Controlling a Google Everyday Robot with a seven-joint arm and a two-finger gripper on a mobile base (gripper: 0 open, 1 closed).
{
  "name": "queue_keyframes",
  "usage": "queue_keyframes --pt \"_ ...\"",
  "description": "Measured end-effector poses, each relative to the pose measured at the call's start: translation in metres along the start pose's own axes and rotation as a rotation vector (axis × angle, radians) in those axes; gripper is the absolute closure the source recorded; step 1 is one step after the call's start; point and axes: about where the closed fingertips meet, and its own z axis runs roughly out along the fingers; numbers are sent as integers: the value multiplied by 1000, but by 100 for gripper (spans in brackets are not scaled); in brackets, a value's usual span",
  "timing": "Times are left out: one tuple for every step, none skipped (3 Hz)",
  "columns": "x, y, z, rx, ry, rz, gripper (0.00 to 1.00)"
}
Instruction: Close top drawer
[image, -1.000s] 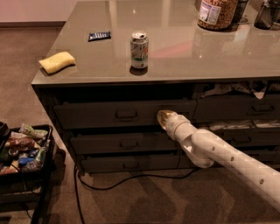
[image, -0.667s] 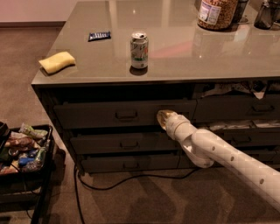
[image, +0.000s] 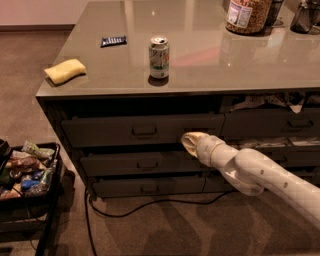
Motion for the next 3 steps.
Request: queue_keyframes --pt "-11 11 -35 -84 -81 14 100" --pt "-23 25 -76 -120 -149 42 100" --pt "-21 33 -123 -73 -150 78 100"
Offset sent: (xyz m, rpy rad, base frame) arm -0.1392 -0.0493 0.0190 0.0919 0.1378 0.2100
